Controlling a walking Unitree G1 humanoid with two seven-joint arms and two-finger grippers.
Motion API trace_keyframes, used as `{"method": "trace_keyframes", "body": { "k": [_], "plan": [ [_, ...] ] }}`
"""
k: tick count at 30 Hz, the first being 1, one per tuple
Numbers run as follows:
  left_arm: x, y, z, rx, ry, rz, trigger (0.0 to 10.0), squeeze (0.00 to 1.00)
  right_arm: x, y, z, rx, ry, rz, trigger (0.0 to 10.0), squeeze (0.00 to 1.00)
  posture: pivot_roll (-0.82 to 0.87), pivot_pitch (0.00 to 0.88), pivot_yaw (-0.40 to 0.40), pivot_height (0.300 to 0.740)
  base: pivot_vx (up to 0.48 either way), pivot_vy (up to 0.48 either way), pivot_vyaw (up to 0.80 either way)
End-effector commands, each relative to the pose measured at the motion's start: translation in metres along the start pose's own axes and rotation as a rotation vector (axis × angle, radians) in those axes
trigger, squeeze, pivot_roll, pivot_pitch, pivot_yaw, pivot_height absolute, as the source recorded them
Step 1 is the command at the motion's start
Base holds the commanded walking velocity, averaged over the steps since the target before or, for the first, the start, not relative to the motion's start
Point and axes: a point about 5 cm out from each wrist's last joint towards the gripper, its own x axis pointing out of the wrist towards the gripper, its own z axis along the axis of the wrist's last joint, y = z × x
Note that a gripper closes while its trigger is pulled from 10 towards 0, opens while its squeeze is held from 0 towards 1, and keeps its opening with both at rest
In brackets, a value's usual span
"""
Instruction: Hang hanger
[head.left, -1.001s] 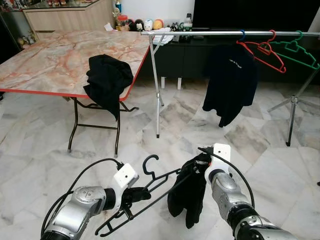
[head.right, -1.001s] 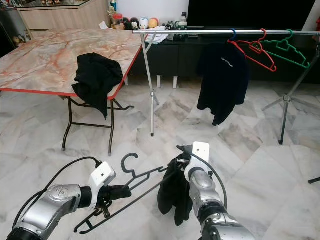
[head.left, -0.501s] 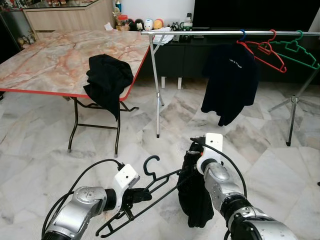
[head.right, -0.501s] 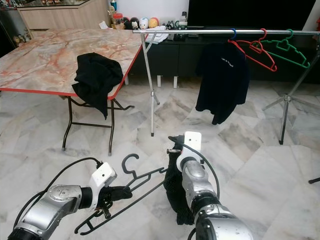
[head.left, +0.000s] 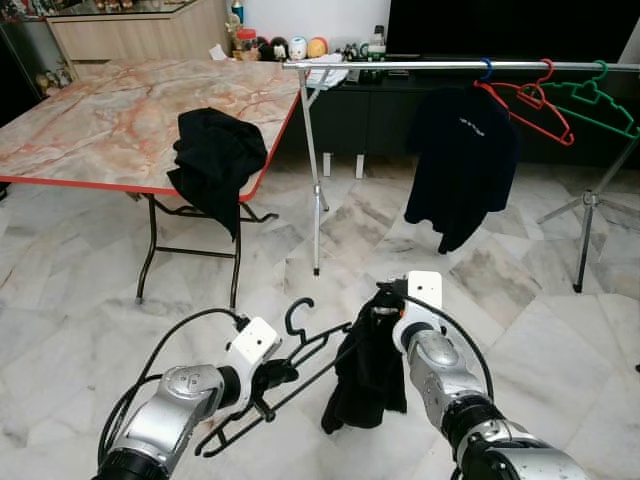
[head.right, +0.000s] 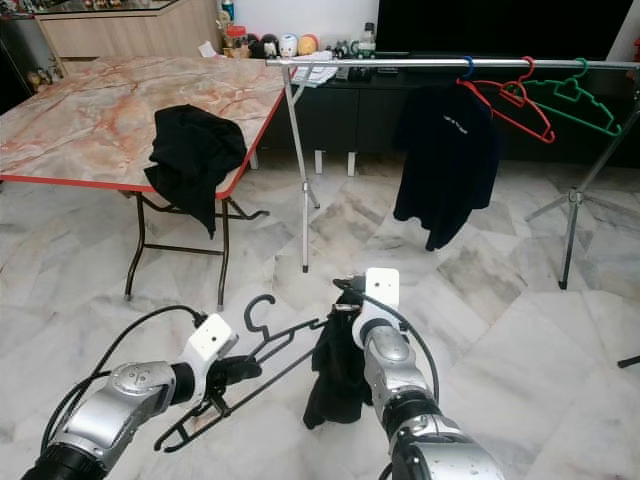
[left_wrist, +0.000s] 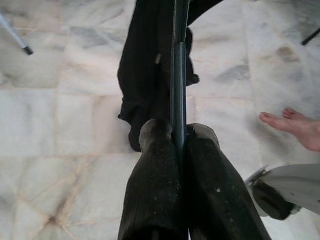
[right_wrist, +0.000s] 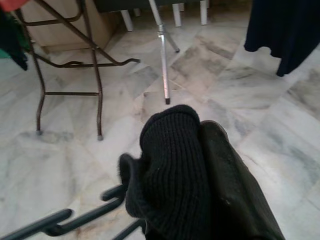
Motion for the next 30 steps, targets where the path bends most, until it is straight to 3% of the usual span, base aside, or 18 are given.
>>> {"method": "trace_keyframes", "body": {
  "k": [1, 5, 16, 21, 25, 30],
  "plan": [
    [-0.002, 0.009, 0.000, 0.009, 0.000, 0.050, 10.0, 0.00, 0.000, -0.001, 0.005, -0.002, -0.027, -0.018, 10.0, 0.00, 0.10, 0.071, 0.050, 0.740, 0.000, 0.000, 0.00],
    [-0.002, 0.009, 0.000, 0.008, -0.002, 0.062, 10.0, 0.00, 0.000, -0.008, 0.006, 0.004, -0.037, -0.089, 10.0, 0.00, 0.10, 0.071, 0.049, 0.740, 0.000, 0.000, 0.00],
    [-0.003, 0.009, 0.004, 0.005, -0.035, 0.055, 10.0, 0.00, -0.003, -0.009, -0.013, -0.031, 0.056, -0.103, 10.0, 0.00, 0.11, 0.080, 0.047, 0.740, 0.000, 0.000, 0.00],
    [-0.003, 0.003, 0.006, -0.012, -0.054, 0.007, 10.0, 0.00, -0.002, 0.007, -0.011, -0.058, 0.039, 0.018, 10.0, 0.00, 0.11, 0.084, 0.049, 0.740, 0.000, 0.000, 0.00],
    [-0.004, 0.000, 0.007, -0.024, -0.068, -0.031, 10.0, 0.00, 0.000, 0.024, 0.005, -0.070, -0.036, 0.135, 10.0, 0.00, 0.11, 0.086, 0.050, 0.740, 0.000, 0.000, 0.00],
    [-0.005, -0.004, 0.008, -0.025, -0.074, -0.068, 10.0, 0.00, 0.001, 0.030, 0.015, -0.097, -0.080, 0.182, 10.0, 0.00, 0.11, 0.086, 0.051, 0.740, 0.000, 0.000, 0.00]
  ]
}}
